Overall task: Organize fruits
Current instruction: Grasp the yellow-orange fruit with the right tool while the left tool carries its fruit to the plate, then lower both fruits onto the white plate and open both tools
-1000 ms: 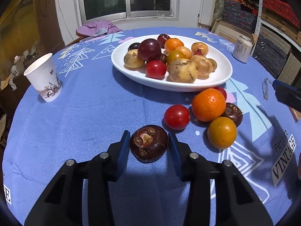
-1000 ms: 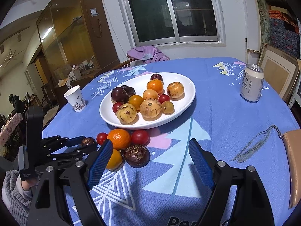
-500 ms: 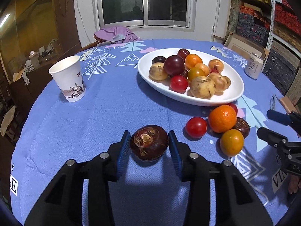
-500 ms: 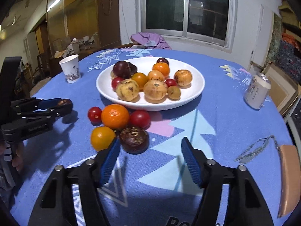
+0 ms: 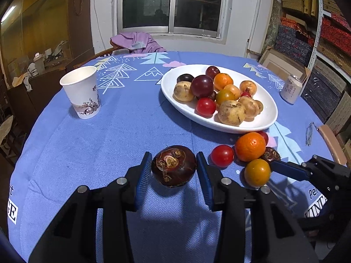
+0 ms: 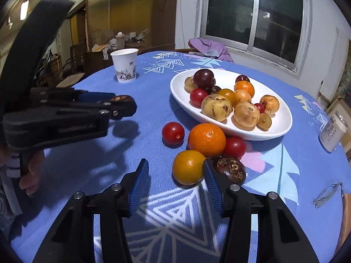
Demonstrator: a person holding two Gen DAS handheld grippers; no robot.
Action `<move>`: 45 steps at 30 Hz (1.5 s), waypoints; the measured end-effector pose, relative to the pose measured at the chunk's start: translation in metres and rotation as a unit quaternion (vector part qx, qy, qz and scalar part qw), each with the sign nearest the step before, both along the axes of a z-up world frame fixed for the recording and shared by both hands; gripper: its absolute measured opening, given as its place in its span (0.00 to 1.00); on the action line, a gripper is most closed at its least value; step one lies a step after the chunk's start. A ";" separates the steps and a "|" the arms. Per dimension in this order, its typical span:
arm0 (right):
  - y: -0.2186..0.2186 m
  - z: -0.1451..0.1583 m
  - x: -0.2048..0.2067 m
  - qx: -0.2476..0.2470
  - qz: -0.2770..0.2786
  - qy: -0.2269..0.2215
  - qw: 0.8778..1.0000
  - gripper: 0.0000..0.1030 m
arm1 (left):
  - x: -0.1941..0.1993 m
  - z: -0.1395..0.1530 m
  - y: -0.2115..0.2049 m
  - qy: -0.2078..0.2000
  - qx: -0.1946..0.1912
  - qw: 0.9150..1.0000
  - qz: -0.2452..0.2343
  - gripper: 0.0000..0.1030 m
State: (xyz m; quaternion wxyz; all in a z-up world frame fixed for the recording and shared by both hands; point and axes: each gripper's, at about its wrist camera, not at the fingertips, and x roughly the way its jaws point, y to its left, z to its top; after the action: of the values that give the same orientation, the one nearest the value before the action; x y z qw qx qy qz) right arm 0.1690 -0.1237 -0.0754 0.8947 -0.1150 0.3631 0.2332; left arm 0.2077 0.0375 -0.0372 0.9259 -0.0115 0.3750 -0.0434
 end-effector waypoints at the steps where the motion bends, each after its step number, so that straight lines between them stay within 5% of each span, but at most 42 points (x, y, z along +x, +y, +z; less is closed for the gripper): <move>1: -0.001 -0.002 0.003 -0.002 -0.006 0.006 1.000 0.49 | 0.000 0.000 0.000 0.000 0.000 1.000 -0.001 0.40; 5: -0.007 -0.011 0.019 0.004 -0.025 0.046 0.999 0.37 | 0.000 0.000 0.000 0.002 -0.002 1.000 -0.001 0.40; 14: -0.022 -0.008 0.013 0.031 -0.009 0.059 0.998 0.37 | 0.003 -0.008 -0.003 0.016 0.000 1.000 -0.008 0.40; 20: -0.072 0.044 0.006 0.100 -0.050 -0.002 0.994 0.37 | 0.001 0.007 -0.006 -0.005 -0.004 1.000 -0.008 0.40; 27: -0.101 0.103 0.062 0.104 -0.099 -0.046 0.989 0.36 | 0.052 0.063 -0.023 -0.036 0.015 0.999 -0.011 0.40; 38: -0.084 0.060 0.190 0.089 -0.142 0.022 0.986 0.36 | 0.191 0.046 -0.059 0.027 -0.006 0.999 -0.017 0.40; 45: -0.085 0.034 0.228 0.090 -0.150 0.051 0.983 0.37 | 0.234 0.022 -0.074 0.049 -0.006 0.998 -0.027 0.43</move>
State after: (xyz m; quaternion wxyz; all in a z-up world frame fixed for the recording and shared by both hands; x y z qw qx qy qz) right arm 0.3965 -0.2084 -0.0414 0.9066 0.0335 0.3989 0.1337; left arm 0.4413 -0.0364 -0.0151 0.9049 -0.0091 0.4197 -0.0703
